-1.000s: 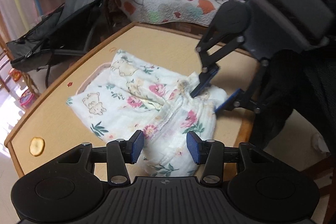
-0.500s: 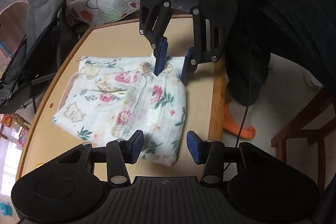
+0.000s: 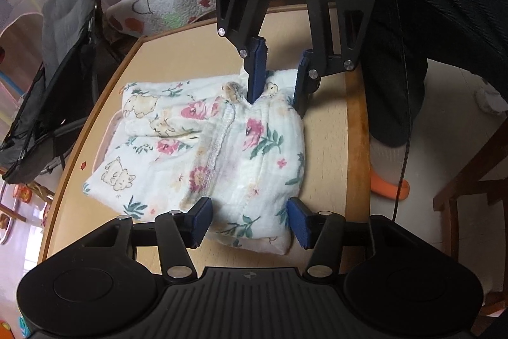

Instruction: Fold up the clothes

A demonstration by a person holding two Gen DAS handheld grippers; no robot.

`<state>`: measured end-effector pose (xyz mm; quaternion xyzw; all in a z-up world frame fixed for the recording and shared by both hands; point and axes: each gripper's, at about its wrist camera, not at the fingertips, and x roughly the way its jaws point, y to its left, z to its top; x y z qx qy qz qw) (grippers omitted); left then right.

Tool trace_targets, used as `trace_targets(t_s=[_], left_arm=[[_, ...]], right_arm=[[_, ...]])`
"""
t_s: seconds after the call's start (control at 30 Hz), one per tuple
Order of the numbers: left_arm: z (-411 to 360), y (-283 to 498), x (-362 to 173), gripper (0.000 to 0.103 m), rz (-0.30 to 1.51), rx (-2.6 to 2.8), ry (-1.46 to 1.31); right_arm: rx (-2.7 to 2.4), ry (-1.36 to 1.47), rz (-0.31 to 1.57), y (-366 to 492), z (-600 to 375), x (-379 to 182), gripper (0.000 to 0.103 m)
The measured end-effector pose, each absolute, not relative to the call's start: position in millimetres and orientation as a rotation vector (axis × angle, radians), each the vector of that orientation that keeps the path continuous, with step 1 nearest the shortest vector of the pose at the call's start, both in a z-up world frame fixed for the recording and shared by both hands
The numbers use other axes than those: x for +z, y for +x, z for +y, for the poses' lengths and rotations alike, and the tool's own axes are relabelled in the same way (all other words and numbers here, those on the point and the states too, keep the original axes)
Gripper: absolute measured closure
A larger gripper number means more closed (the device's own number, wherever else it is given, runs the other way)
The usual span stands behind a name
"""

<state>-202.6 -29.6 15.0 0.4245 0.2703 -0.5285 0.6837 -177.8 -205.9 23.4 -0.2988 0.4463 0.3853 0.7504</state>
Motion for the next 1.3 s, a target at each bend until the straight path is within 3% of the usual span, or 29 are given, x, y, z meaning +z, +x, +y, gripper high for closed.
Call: trace_targets(t_s=[0.4, 0.9, 1.0, 1.1, 1.17, 1.3], left_arm=[[-30.9, -184.4, 12.5, 0.053, 0.744, -1.179, 0.823], [-30.6, -181.4, 10.4, 0.051, 0.756, -1.179, 0.806], [-30.6, -179.6, 10.3, 0.051, 0.769, -1.18, 0.794], [-31.9, -178.7, 10.1, 0.052, 0.782, -1.178, 0.787], [-31.9, -176.1, 9.9, 0.057, 0.807, -1.177, 0.756], [-27.8, -165.0, 11.0, 0.07, 0.878, -1.153, 0.649]], right_arm=[[0.844, -0.691, 0.944, -198.9, -215.1, 37.2, 0.063], [0.81, -0.943, 0.823, -202.2, -200.1, 23.5, 0.062], [0.812, -0.92, 0.861, -192.9, -200.4, 25.8, 0.065], [0.824, -0.858, 0.916, -183.1, -202.1, 27.5, 0.076], [0.831, -0.802, 0.952, -177.9, -204.2, 27.8, 0.085], [0.831, -0.714, 0.995, -172.2, -209.3, 27.9, 0.09]])
